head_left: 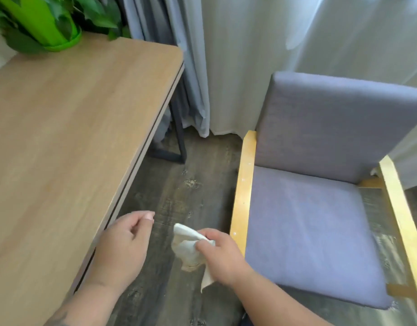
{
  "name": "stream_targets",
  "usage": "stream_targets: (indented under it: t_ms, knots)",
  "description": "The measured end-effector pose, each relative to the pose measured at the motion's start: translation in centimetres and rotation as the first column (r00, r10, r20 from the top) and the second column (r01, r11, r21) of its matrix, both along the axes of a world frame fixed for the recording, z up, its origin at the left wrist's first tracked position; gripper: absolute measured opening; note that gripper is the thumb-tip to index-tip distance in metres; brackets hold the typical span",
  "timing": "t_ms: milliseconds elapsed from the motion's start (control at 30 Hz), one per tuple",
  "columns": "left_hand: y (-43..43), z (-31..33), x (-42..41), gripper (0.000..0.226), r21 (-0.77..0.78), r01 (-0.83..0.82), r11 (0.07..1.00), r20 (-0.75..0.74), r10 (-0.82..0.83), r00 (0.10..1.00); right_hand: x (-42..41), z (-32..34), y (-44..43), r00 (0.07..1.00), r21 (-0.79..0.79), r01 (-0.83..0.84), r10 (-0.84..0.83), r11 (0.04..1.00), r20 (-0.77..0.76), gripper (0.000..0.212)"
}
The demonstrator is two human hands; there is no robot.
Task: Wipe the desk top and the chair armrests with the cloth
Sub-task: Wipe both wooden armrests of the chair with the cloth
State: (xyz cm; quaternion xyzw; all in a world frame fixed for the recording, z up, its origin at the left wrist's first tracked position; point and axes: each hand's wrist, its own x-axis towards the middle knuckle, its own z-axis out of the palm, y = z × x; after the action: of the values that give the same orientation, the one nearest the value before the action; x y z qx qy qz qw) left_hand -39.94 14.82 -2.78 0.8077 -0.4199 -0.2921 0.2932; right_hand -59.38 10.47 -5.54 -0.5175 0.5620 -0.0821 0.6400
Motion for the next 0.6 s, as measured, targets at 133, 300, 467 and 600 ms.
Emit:
stream_targets:
  t_ms: [133, 300, 467, 600]
  knots:
    - [-3.9, -2.7, -6.0, 0.016, 0.191, 0.126, 0.973, -0.023, -0.124, 0.992, -8.4, -2.2, -6.0, 0.958, 0.145, 0.287, -0.283, 0.947, -0.046, 0.029]
    - [-10.4, -6.8, -11.1, 0.019, 0.379, 0.102, 0.92, -0.073, -0.081, 0.994, -15.9, -4.6, -12.8, 0.937, 0.225, 0.327, -0.345, 0.918, 0.047, 0.031]
    - [-20.4, -11.4, -13.9, 0.018, 0.379, 0.219, 0.899, -0.08, -0.204, 0.976, -19.0, -8.7, -20.7, 0.962, 0.103, 0.273, -0.269, 0.957, -0.052, 0.044]
    - [-28.5, -14.8, -14.1, 0.019, 0.322, 0.203, 0.925, -0.09, -0.183, 0.979, -15.8, -11.3, -29.5, 0.963, -0.334, 0.058, -0.141, 0.941, -0.231, 0.031]
